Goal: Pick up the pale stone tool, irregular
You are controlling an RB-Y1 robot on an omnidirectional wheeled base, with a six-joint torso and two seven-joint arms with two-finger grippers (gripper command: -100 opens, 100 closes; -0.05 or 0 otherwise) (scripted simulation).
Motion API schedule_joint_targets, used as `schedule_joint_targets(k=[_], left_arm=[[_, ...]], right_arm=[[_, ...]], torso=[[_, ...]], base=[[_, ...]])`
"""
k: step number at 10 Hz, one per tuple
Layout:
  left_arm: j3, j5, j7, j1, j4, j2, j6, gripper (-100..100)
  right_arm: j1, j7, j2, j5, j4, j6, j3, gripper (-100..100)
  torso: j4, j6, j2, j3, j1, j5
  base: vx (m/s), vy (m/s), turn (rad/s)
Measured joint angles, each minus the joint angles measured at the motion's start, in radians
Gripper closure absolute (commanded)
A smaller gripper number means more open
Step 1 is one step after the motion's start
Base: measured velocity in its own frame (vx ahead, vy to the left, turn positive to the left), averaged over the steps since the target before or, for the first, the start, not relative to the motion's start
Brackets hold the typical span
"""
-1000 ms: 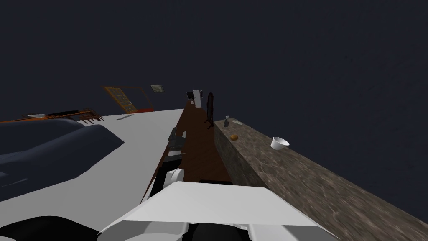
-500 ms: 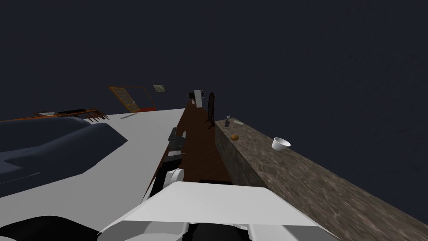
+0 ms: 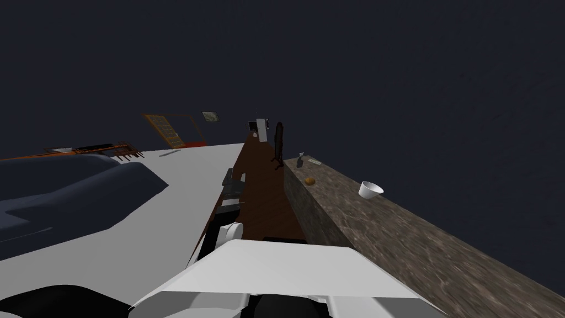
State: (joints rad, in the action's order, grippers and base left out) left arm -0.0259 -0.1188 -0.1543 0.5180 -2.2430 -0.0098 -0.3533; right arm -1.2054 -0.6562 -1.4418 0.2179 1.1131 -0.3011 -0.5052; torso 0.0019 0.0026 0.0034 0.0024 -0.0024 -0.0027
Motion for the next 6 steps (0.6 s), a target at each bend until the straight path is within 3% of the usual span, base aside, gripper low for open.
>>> schedule_joint_targets(k=[1, 2, 6], left_arm=[[0.0, 0.0, 0.0, 0.0, 0.0, 0.0, 0.0, 0], [0.0, 0.0, 0.0, 0.0, 0.0, 0.0, 0.0, 0], [0.0, 0.0, 0.0, 0.0, 0.0, 0.0, 0.0, 0]], right_arm=[[0.0, 0.0, 0.0, 0.0, 0.0, 0.0, 0.0, 100], [-0.012, 0.01, -0.001, -0.023, 0.002, -0.005, 0.029, 100], [0.034, 0.093, 0.007, -0.142, -0.053, -0.045, 0.057, 100]], torso=[[0.0, 0.0, 0.0, 0.0, 0.0, 0.0], [0.0, 0.001, -0.001, -0.001, 0.001, 0.0], [0.0, 0.0, -0.003, -0.002, 0.001, 0.0]], base=[[0.03, 0.009, -0.133], [0.037, 0.018, -0.098], [0.038, 0.017, -0.105]])
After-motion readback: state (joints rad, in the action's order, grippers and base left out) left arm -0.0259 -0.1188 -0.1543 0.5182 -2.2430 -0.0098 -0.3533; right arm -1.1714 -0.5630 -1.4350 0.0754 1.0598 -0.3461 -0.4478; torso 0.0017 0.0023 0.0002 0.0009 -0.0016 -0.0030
